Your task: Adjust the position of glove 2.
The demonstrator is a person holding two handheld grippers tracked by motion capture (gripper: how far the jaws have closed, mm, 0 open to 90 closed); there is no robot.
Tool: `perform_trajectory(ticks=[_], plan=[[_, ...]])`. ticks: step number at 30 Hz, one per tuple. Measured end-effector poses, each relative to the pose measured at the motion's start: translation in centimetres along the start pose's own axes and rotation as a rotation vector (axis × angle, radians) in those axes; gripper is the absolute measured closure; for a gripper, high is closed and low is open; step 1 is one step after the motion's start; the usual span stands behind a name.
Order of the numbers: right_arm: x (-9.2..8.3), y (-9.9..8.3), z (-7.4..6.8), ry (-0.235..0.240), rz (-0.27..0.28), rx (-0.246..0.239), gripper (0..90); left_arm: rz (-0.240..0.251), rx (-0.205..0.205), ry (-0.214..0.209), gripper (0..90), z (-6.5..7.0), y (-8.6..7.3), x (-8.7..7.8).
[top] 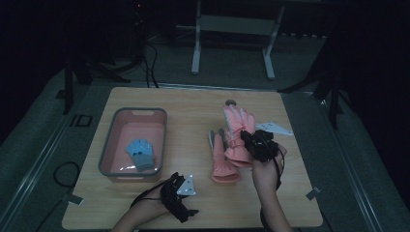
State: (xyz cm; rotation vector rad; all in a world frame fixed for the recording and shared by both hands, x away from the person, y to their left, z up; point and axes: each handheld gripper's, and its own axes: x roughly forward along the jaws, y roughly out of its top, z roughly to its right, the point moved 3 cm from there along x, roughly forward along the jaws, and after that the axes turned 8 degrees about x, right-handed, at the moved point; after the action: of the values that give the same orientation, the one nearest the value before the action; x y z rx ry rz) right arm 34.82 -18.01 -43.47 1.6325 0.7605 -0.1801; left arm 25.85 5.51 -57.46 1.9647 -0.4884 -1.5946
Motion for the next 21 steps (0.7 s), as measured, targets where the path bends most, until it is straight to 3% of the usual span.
perform_trajectory(ticks=[21], plan=[[3.1, -3.4, -1.2, -0.025, -0.065, 0.027, 88.7, -0.005, 0.004, -0.008, 3.3, 0.1, 0.0, -0.1]])
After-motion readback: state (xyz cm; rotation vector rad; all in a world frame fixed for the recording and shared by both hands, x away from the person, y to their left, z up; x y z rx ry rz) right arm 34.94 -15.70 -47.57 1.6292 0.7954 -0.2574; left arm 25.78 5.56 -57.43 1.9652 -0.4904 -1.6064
